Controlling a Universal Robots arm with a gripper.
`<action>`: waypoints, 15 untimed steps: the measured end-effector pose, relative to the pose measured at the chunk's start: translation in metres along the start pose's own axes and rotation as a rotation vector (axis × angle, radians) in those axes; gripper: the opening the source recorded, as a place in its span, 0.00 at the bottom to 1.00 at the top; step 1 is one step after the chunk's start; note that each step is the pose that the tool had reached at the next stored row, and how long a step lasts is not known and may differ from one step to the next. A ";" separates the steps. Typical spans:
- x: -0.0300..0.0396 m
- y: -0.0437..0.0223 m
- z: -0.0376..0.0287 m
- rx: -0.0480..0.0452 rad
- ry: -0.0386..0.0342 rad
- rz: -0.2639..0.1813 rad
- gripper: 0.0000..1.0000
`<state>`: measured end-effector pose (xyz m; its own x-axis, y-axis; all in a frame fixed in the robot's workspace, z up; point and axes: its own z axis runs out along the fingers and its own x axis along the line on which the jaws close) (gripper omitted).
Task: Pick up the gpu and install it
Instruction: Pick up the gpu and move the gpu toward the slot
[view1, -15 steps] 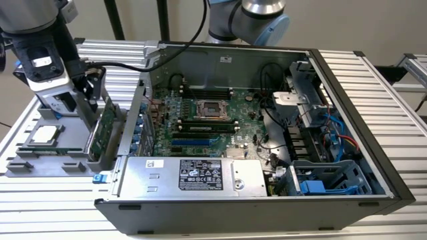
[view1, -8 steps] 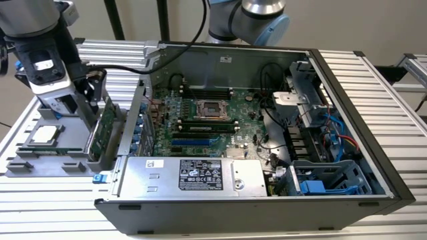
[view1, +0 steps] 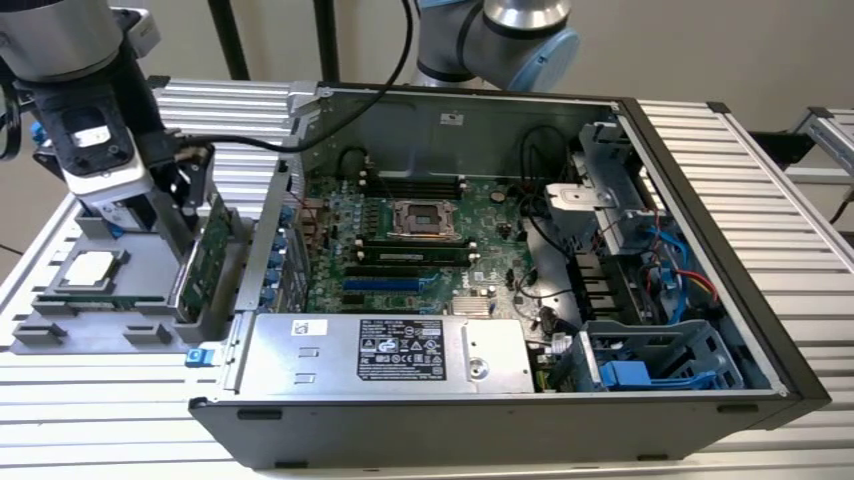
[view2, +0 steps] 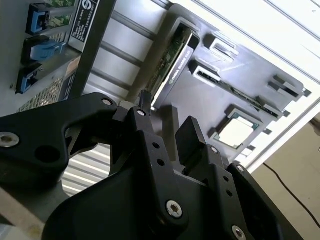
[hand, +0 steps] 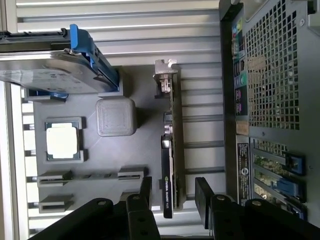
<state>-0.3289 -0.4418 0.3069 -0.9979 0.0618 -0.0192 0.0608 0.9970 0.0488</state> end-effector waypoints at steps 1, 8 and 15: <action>0.0000 0.0000 0.0005 0.0000 0.0000 0.000 1.00; 0.0000 -0.0004 0.0045 0.0001 0.0001 0.000 1.00; 0.0001 -0.0007 0.0083 0.0000 0.0001 0.000 1.00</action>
<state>-0.3288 -0.4422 0.2986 -0.9979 0.0618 -0.0191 0.0608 0.9970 0.0488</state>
